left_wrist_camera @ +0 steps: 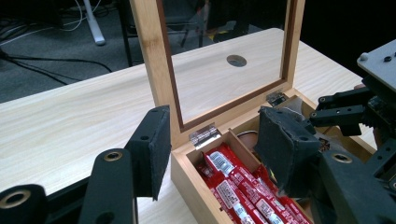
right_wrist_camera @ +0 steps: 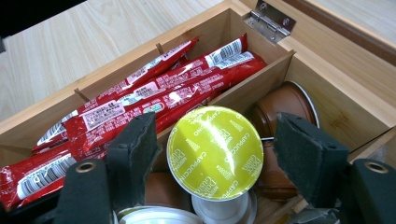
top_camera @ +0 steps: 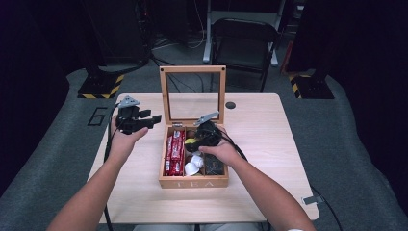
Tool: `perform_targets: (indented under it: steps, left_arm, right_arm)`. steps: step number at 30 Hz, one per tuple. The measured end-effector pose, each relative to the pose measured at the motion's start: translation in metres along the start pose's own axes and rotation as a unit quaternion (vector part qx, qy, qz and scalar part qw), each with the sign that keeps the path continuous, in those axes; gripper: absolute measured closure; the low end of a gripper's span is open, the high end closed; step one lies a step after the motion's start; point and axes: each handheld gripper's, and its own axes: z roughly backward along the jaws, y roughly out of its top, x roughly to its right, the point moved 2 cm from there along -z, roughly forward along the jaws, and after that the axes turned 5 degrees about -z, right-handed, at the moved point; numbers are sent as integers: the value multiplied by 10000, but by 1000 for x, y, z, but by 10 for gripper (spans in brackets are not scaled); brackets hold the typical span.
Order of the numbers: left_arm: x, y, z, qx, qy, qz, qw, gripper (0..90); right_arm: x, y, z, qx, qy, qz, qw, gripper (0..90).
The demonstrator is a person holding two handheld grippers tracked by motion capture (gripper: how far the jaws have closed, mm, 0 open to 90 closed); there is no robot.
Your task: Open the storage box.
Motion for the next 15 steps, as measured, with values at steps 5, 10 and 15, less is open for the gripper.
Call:
perform_targets:
  steps: [5, 10, 15]
  left_arm:
    - [0, 0, 1, 11, -2, -4, 10000, 448]
    - [-1, -2, 0, 22, 8, 30, 10000, 449]
    - [-2, -3, 1, 36, 23, 50, 10000, 449]
  right_arm:
    - [2, -2, -5, -66, -23, -25, 10000, 302]
    - [2, -4, -8, -128, 3, -114, 9999, 302]
    - [1, -4, -10, -145, 18, -199, 9997, 303]
